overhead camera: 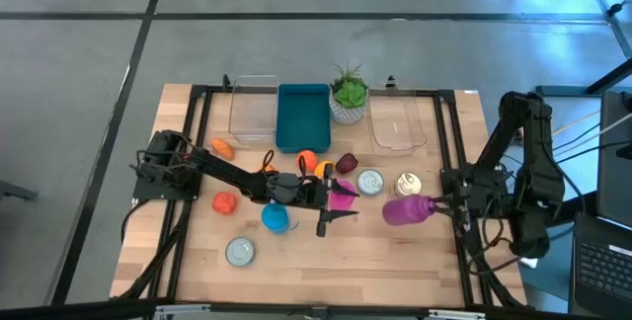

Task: Pick & Place Food Item
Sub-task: Put the purple water bottle into the left transparent bin

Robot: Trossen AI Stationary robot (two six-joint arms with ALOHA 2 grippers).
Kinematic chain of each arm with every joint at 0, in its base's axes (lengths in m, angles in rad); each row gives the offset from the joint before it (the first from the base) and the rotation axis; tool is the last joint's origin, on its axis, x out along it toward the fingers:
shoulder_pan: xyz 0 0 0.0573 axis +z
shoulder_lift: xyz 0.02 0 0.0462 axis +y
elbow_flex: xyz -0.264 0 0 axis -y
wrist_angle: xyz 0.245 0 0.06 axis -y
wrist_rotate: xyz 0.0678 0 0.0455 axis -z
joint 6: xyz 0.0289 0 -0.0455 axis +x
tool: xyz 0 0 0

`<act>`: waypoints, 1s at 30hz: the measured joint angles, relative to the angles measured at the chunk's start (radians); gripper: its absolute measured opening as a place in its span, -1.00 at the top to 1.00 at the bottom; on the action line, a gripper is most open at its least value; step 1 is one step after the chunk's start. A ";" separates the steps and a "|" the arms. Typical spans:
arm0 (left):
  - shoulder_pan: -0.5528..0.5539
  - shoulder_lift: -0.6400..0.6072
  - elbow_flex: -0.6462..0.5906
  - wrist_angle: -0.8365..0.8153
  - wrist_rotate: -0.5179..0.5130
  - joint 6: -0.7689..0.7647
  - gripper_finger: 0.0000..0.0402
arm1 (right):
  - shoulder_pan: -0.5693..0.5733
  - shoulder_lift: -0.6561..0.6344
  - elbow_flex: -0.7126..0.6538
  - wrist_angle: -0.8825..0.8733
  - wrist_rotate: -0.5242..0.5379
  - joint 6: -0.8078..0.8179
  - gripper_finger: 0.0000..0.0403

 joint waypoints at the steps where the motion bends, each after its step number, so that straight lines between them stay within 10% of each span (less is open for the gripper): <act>1: 0.002 0.000 0.000 0.000 0.012 0.000 0.04 | -0.012 -0.013 0.000 0.035 -0.002 -0.056 0.72; 30: 0.070 -0.171 0.174 -0.497 -0.049 0.001 0.03 | -0.651 -0.122 0.001 0.528 -0.658 -0.967 0.72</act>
